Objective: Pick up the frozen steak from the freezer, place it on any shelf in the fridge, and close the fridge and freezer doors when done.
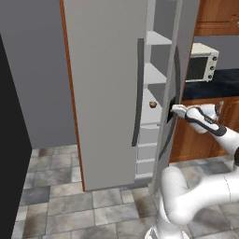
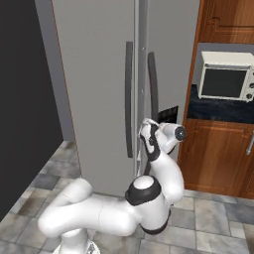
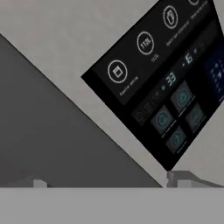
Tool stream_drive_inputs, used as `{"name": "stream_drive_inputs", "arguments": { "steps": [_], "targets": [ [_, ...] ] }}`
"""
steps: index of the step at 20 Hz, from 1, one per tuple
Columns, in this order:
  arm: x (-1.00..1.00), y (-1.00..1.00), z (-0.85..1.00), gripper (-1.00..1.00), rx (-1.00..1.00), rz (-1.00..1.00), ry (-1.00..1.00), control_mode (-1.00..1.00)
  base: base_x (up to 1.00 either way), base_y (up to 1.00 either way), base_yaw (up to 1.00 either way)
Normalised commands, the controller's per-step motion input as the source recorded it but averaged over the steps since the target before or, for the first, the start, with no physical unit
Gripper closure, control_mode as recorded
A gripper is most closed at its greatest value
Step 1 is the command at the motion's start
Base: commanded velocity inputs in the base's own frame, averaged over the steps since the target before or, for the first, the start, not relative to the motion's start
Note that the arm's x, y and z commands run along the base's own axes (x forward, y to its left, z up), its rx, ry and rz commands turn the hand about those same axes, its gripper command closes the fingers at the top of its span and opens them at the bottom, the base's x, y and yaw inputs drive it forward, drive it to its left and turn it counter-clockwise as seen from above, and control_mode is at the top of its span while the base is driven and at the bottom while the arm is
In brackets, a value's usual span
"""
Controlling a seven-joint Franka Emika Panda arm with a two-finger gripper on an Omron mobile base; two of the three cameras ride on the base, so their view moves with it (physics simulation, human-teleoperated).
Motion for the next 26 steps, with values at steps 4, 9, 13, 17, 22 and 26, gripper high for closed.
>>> {"name": "stream_drive_inputs", "arguments": {
  "steps": [4,9,13,17,22,26],
  "targets": [
    [0.52,0.17,0.0,-1.0,0.0,-0.08,0.0,-1.0,0.0,0.0,0.0],
    [0.51,0.17,0.0,-1.0,0.0,-0.09,-0.02,-1.0,0.0,0.0,0.0],
    [0.49,0.12,0.0,-1.0,0.0,-0.08,-0.02,-1.0,0.0,0.0,0.0],
    [0.47,0.0,0.0,-1.0,0.0,-0.07,0.0,-1.0,0.0,0.0,0.0],
    [0.48,0.0,0.0,-1.0,0.0,-0.08,0.0,-1.0,0.0,0.0,0.0],
    [0.4,0.03,0.0,-1.0,0.02,-0.08,-0.01,-1.0,0.0,0.0,0.0]
  ]
}}
